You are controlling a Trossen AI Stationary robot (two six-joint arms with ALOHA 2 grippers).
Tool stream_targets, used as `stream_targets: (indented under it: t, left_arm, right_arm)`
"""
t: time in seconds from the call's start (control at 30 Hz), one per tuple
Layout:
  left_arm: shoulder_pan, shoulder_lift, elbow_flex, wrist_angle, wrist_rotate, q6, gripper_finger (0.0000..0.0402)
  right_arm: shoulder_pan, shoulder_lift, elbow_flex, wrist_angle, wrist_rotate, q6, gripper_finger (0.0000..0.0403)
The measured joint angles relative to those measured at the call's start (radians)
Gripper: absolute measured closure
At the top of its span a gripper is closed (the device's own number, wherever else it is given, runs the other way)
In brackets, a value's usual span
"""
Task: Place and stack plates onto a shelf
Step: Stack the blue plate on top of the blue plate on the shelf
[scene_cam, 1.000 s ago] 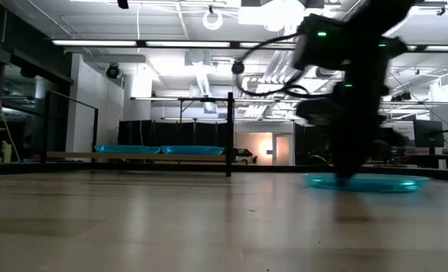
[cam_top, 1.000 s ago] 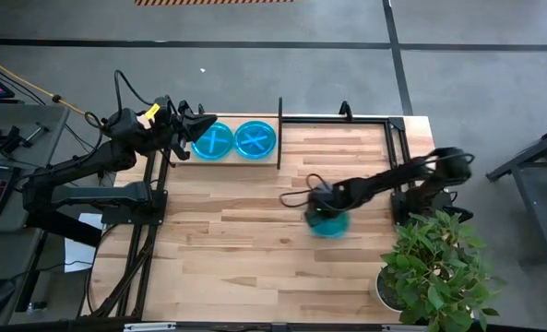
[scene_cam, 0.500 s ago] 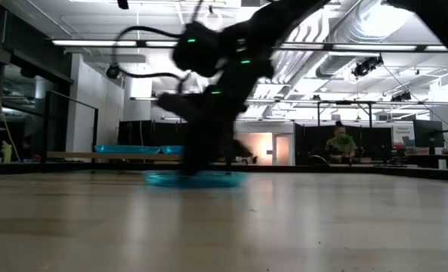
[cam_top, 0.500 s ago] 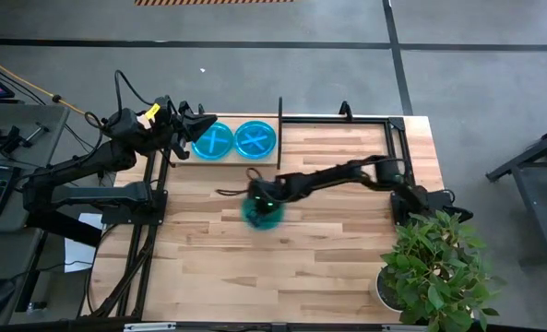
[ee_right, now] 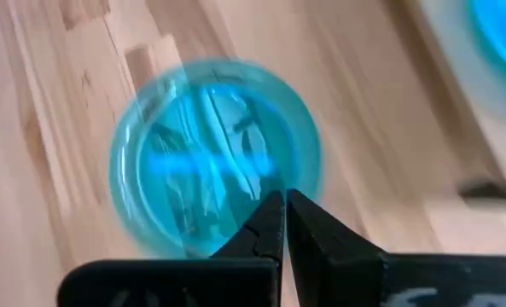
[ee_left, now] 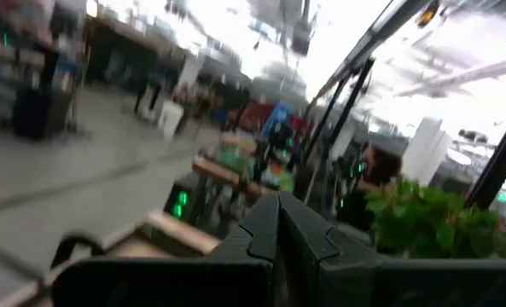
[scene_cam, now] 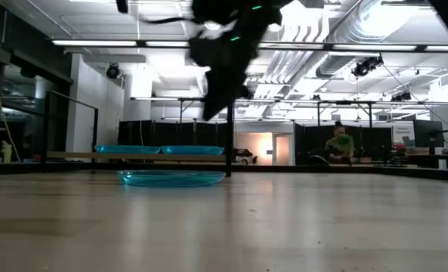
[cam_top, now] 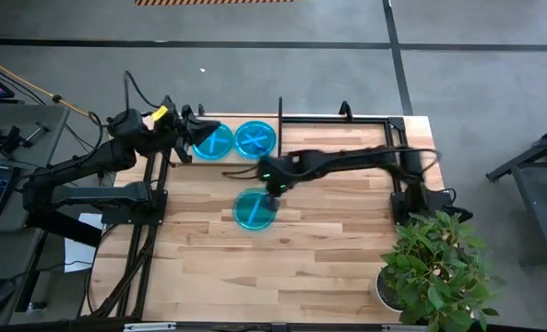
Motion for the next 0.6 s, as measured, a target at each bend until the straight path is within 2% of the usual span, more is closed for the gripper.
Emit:
stream_targets:
  t: [0.17,0.37,0.5,0.6]
  left_arm:
    - [-0.017,0.000,0.000,-0.181,0.021,-0.002,0.0401]
    - [-0.109,0.023,-0.003,-0.493,-0.040,0.074,0.0401]
    - [-0.197,0.048,-0.115,-0.508,-0.102,-0.005,0.0401]
    - [-0.254,0.080,-0.245,-0.379,-0.122,-0.124,0.0402]
  right_arm:
    - [-0.034,-0.310,-0.383,0.102,-0.001,0.098,0.0403]
    - [-0.044,-0.694,-0.825,0.287,0.000,0.412,0.0403]
    - [-0.044,-0.874,-1.021,0.486,0.015,0.610,0.0403]
    - [-0.045,-0.955,-1.110,0.602,0.048,0.679,0.0403]
